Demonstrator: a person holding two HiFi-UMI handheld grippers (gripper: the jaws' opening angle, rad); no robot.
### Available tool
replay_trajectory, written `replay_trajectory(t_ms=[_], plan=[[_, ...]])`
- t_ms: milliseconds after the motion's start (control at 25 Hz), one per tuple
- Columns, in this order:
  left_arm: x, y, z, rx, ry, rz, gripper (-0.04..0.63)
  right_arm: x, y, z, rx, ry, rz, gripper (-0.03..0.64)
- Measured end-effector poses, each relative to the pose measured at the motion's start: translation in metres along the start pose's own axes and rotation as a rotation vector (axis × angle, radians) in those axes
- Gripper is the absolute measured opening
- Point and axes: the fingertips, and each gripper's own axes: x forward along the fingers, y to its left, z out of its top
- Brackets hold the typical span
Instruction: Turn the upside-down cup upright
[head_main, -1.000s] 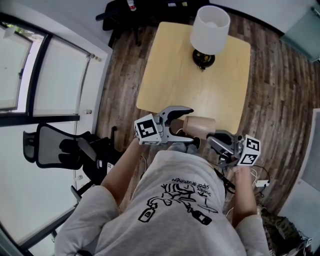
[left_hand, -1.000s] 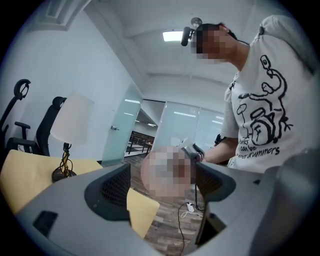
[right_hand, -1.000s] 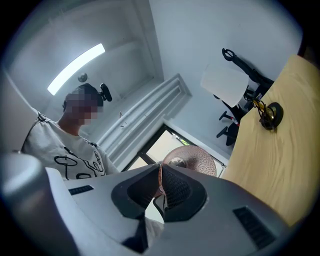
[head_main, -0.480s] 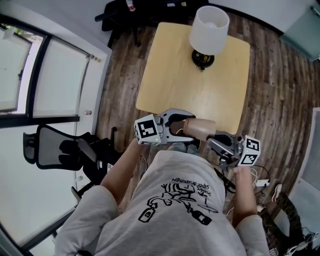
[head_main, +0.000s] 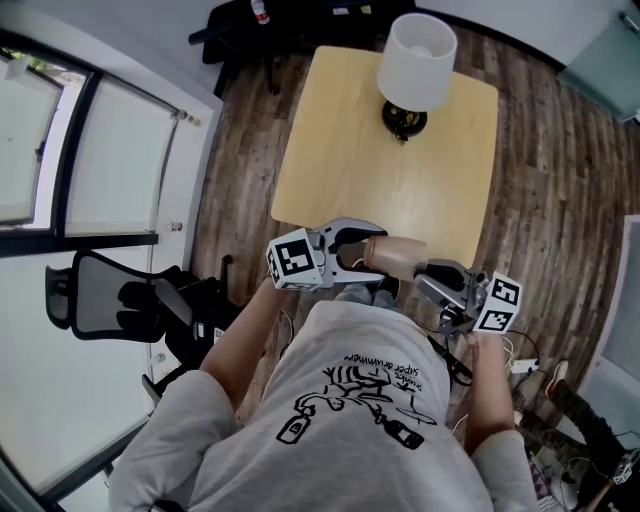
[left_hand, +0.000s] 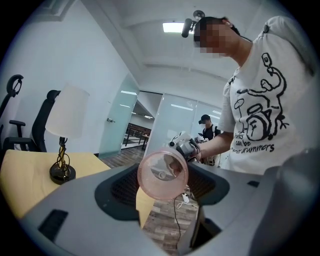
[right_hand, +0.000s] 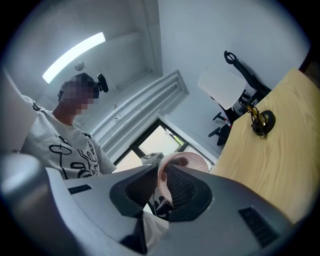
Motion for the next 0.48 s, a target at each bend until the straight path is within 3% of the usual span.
replay_trajectory(t_ms=[280,480], plan=[[0.001,0.012,-0.017,0.01,0.132,0.052,0.298,0.0,-0.019,-0.013,-0.128,0.134,-0.165,0.137],[0.003,0.015,-0.029,-0.001,0.238,0.08,0.298,0.001,-0.04,-0.025,-0.345,0.284,-0.359,0.213]])
